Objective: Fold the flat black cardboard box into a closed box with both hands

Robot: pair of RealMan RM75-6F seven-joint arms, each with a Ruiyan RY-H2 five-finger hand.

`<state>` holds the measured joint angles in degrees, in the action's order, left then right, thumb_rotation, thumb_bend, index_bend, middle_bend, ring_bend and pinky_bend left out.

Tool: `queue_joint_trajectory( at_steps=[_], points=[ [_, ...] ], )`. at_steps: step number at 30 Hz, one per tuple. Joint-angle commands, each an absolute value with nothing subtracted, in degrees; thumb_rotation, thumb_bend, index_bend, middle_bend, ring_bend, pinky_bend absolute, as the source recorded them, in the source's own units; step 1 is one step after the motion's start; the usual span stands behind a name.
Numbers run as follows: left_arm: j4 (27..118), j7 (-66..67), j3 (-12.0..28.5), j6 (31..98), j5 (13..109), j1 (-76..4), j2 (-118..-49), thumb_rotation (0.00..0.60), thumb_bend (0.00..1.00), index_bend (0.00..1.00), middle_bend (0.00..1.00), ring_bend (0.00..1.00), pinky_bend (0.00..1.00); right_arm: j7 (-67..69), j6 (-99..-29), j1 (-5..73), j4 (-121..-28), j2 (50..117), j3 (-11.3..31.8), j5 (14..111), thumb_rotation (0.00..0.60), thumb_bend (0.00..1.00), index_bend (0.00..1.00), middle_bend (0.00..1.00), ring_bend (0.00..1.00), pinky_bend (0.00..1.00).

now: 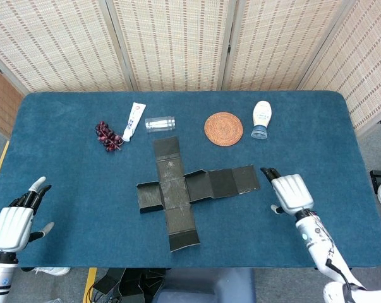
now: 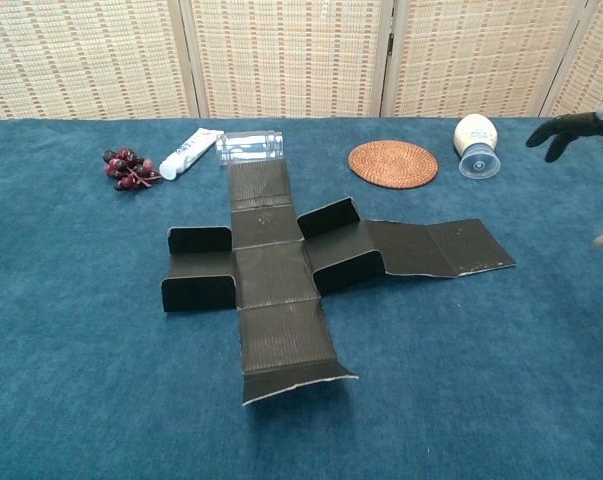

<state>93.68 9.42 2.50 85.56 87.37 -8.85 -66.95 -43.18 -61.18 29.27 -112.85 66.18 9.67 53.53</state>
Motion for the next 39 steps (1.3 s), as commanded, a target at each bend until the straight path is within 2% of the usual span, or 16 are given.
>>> queue_joint_trajectory(
  at_steps=[1, 5, 13, 20, 39],
  points=[
    [93.7, 9.1, 2.4, 85.5, 87.4, -8.8, -66.7, 0.6, 0.1, 0.14, 0.1, 0.27, 0.4, -55.5, -59.7, 40.2, -114.2, 72.3, 12.3, 36.5, 0.6, 0.02, 0.1, 0.12, 0.77, 0.92],
    [93.7, 8.8, 2.5, 85.7, 87.5, -8.7, -66.5, 0.6, 0.1, 0.14, 0.1, 0.27, 0.4, -59.3, -61.1, 44.3, -113.1, 74.7, 12.2, 30.8, 0.6, 0.01, 0.1, 0.1, 0.76, 0.92],
    [93.2, 7.7, 2.3, 85.1, 87.7, -8.7, -66.4, 0.6, 0.1, 0.14, 0.1, 0.27, 0.4, -65.7, -64.3, 54.2, -104.8, 84.7, 11.9, 18.5, 0.6, 0.01, 0.1, 0.12, 0.76, 0.92],
    [92.7, 6.9, 2.4, 84.9, 87.7, -8.7, -66.6, 0.6, 0.1, 0.14, 0.1, 0.27, 0.39, -67.4, -65.2, 58.1, -97.5, 90.1, 10.9, 15.0, 0.6, 0.01, 0.1, 0.12, 0.76, 0.92],
    [92.2, 6.4, 2.4, 83.9, 86.8, -8.7, -66.4, 0.6, 0.1, 0.14, 0.1, 0.26, 0.39, -70.7, -62.5, 64.8, -85.0, 97.8, 11.0, 7.6, 0.6, 0.01, 0.1, 0.12, 0.76, 0.92]
  ],
)
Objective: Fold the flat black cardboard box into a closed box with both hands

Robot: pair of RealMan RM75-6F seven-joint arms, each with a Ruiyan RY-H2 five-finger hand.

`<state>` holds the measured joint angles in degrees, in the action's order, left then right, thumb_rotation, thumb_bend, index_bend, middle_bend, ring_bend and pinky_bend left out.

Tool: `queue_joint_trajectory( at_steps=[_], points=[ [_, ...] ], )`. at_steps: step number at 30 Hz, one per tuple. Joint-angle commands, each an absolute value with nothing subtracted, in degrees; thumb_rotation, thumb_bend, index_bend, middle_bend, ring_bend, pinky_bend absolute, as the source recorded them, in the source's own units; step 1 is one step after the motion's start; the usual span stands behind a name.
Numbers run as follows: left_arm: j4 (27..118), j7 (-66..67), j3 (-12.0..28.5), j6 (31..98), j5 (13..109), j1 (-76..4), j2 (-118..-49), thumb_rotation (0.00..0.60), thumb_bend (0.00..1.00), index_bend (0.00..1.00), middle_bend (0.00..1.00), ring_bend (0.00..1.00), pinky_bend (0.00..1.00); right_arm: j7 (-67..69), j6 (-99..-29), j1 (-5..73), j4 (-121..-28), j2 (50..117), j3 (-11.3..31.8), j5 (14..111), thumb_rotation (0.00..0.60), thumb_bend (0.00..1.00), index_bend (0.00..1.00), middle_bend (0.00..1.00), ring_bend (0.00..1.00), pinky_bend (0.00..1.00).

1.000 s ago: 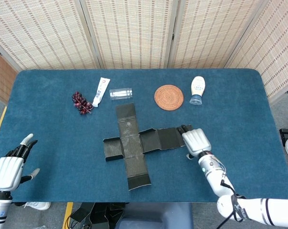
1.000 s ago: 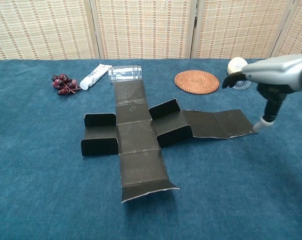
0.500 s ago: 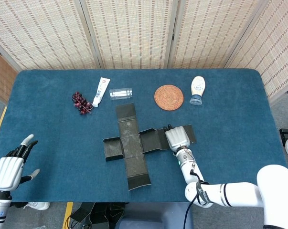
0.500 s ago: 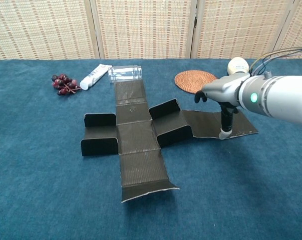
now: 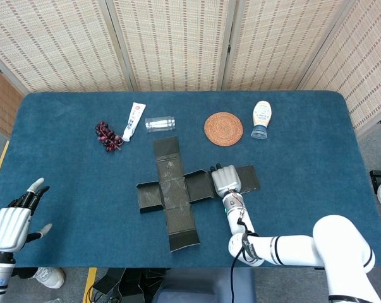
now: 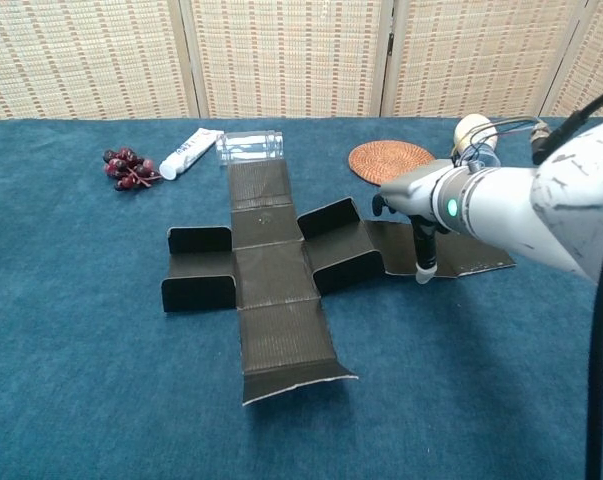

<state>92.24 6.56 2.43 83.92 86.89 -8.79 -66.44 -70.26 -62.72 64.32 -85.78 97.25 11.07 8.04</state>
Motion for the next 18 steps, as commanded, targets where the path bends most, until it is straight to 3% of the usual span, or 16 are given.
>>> queue_joint_trajectory(
  at_steps=[1, 18],
  points=[
    [92.2, 6.4, 2.4, 83.9, 86.8, -8.7, -66.4, 0.6, 0.1, 0.14, 0.1, 0.26, 0.39, -70.8, -62.4, 64.9, -84.7, 98.1, 10.9, 7.4, 0.6, 0.01, 0.1, 0.12, 0.76, 0.92],
    [91.9, 5.3, 2.3, 82.8, 86.4, -8.9, -66.5, 0.6, 0.1, 0.14, 0.1, 0.26, 0.39, -71.1, -61.3, 66.3, -80.6, 100.6, 10.0, 7.4, 0.6, 0.01, 0.1, 0.14, 0.76, 0.92]
  ],
)
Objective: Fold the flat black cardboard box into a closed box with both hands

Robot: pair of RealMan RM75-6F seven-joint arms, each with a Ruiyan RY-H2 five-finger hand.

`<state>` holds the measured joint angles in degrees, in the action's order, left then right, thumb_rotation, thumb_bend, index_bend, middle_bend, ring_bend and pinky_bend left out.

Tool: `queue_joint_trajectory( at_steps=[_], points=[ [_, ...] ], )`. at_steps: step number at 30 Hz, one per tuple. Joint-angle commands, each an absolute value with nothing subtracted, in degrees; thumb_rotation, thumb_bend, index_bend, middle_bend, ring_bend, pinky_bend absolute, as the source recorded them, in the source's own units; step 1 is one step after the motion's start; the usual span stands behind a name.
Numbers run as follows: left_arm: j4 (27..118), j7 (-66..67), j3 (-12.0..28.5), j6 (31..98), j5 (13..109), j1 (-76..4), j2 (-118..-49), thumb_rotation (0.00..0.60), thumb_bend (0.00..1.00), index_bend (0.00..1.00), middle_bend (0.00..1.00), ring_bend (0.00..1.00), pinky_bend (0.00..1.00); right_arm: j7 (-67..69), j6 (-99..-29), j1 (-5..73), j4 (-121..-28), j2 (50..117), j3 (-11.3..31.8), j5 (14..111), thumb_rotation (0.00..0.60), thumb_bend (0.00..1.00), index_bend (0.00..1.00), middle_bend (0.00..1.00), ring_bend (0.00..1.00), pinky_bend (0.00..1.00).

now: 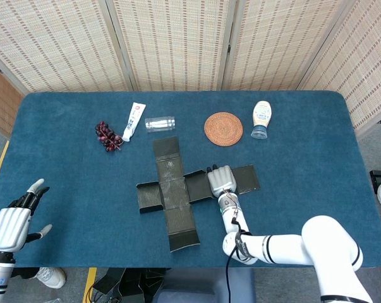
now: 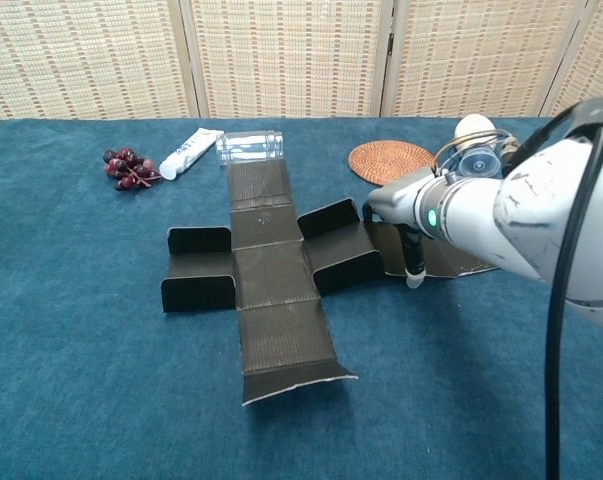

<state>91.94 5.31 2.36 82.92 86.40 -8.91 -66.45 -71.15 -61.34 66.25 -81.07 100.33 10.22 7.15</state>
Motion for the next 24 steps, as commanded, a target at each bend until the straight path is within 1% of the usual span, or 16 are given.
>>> queue_joint_trajectory(
  at_steps=[1, 3, 7, 12, 14, 16, 18, 20, 22, 24],
  points=[
    [91.8, 5.2, 2.3, 82.7, 86.3, -9.0, -66.5, 0.6, 0.1, 0.14, 0.1, 0.26, 0.39, -71.1, -61.1, 66.3, -80.3, 100.8, 10.0, 7.4, 0.6, 0.01, 0.1, 0.15, 0.76, 0.92],
    [91.7, 5.1, 2.4, 82.6, 86.2, -9.0, -66.6, 0.6, 0.1, 0.14, 0.1, 0.26, 0.39, -70.7, -60.9, 66.3, -80.0, 100.9, 10.1, 7.6, 0.6, 0.03, 0.1, 0.16, 0.76, 0.92],
    [91.1, 4.7, 2.5, 82.3, 86.1, -9.2, -66.8, 0.6, 0.1, 0.14, 0.1, 0.26, 0.39, -69.7, -60.1, 65.9, -79.1, 101.1, 9.8, 8.4, 0.6, 0.09, 0.1, 0.19, 0.76, 0.92],
    [89.1, 3.4, 3.1, 81.5, 86.2, -10.2, -67.6, 0.6, 0.1, 0.15, 0.1, 0.26, 0.39, -67.4, -59.0, 65.1, -78.7, 101.0, 9.8, 10.6, 0.6, 0.21, 0.17, 0.26, 0.78, 0.92],
    [87.6, 2.6, 3.4, 80.4, 86.1, -11.1, -68.2, 0.6, 0.1, 0.17, 0.1, 0.27, 0.39, -66.4, -58.5, 64.8, -78.9, 100.6, 9.9, 11.2, 0.6, 0.24, 0.19, 0.28, 0.79, 0.92],
    [85.8, 1.8, 3.6, 79.3, 86.4, -12.1, -68.9, 0.6, 0.1, 0.2, 0.13, 0.31, 0.39, -65.6, -58.3, 64.5, -79.0, 100.3, 9.9, 11.9, 0.6, 0.25, 0.2, 0.29, 0.79, 0.92],
    [82.5, 0.5, 4.0, 78.1, 87.2, -13.6, -70.3, 0.6, 0.1, 0.24, 0.17, 0.41, 0.39, -64.9, -58.1, 64.2, -79.4, 99.8, 9.7, 12.7, 0.6, 0.25, 0.21, 0.3, 0.79, 0.92],
    [78.3, -1.2, 4.1, 76.5, 88.2, -15.4, -72.1, 0.6, 0.1, 0.25, 0.18, 0.49, 0.39, -64.3, -58.2, 63.9, -79.8, 99.4, 9.5, 13.3, 0.6, 0.25, 0.22, 0.31, 0.79, 0.92],
    [74.9, -2.8, 4.0, 74.5, 88.7, -17.1, -73.6, 0.6, 0.1, 0.25, 0.18, 0.53, 0.39, -63.7, -58.2, 63.7, -80.2, 99.1, 9.5, 13.7, 0.6, 0.25, 0.22, 0.31, 0.79, 0.92],
    [70.7, -4.7, 4.0, 72.8, 89.5, -19.0, -75.7, 0.6, 0.1, 0.24, 0.18, 0.55, 0.39, -62.8, -58.2, 63.4, -80.6, 98.8, 9.5, 14.3, 0.6, 0.25, 0.22, 0.31, 0.79, 0.92]
  ],
)
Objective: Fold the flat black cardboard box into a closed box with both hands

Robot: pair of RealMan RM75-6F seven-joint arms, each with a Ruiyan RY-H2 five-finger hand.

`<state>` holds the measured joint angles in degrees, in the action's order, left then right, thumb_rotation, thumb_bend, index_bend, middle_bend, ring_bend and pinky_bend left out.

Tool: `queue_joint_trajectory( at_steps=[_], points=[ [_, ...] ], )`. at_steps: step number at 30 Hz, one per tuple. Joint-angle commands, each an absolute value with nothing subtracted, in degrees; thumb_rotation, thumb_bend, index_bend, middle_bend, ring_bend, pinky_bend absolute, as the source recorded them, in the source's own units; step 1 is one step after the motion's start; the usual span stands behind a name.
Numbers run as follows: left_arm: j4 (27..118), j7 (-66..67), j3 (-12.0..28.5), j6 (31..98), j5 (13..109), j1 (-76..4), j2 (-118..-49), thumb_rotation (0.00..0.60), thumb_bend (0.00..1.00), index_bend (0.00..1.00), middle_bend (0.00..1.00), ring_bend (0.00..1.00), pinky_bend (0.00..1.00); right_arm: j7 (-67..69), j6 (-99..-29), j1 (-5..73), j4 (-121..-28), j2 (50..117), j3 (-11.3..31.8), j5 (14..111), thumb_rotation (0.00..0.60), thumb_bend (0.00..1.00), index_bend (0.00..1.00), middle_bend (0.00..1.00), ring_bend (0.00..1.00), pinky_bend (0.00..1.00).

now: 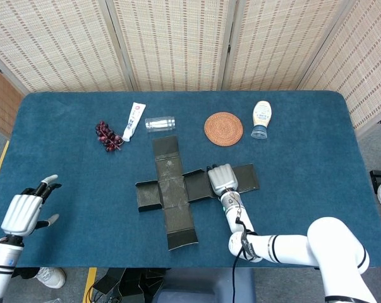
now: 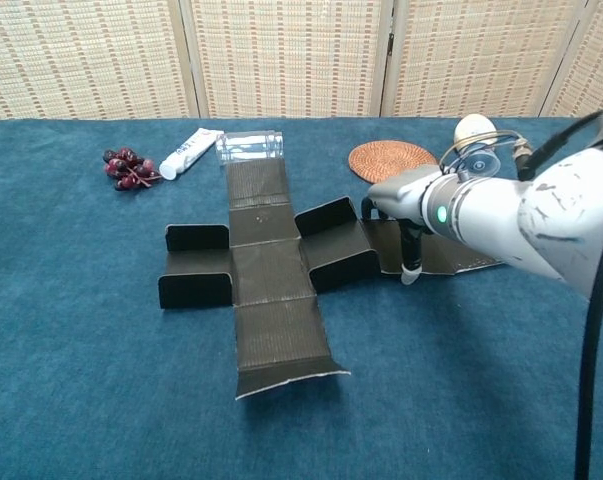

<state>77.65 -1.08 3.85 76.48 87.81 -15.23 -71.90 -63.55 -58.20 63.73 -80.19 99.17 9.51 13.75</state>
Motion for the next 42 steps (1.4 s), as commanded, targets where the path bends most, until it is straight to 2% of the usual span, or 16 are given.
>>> queue_joint_trajectory(
  at_steps=[1, 8, 15, 18, 21, 42],
  points=[
    [69.2, -5.3, 3.8, 72.1, 90.0, -19.7, -76.6, 0.6, 0.1, 0.23, 0.18, 0.55, 0.39, -62.6, -58.2, 63.3, -80.9, 98.7, 9.5, 14.5, 0.6, 0.25, 0.22, 0.31, 0.79, 0.92],
    [59.7, -6.9, 3.1, 69.3, 93.2, -25.2, -84.1, 0.6, 0.1, 0.1, 0.1, 0.56, 0.39, -61.2, -58.1, 63.0, -81.8, 98.2, 9.2, 15.4, 0.6, 0.25, 0.22, 0.31, 0.79, 0.92],
    [53.5, -6.5, 2.4, 68.1, 94.9, -29.0, -90.5, 0.6, 0.1, 0.02, 0.03, 0.56, 0.55, -60.9, -58.1, 62.9, -81.8, 98.3, 8.3, 16.0, 0.6, 0.25, 0.22, 0.31, 0.8, 0.92],
    [50.8, -5.9, 2.3, 68.0, 95.3, -30.2, -92.9, 0.6, 0.1, 0.0, 0.01, 0.56, 0.61, -60.6, -58.1, 62.9, -81.9, 98.3, 8.2, 16.1, 0.6, 0.25, 0.22, 0.31, 0.8, 0.92],
    [48.6, -5.6, 2.3, 68.0, 95.2, -31.2, -95.1, 0.6, 0.1, 0.0, 0.0, 0.56, 0.63, -60.3, -58.0, 62.9, -82.0, 98.2, 8.2, 16.3, 0.6, 0.25, 0.22, 0.31, 0.8, 0.92],
    [41.9, -5.7, 0.9, 66.8, 94.7, -35.5, -102.6, 0.6, 0.1, 0.0, 0.0, 0.56, 0.66, -58.2, -58.4, 62.3, -83.8, 97.0, 7.5, 18.4, 0.6, 0.26, 0.22, 0.31, 0.8, 0.92]
  ],
)
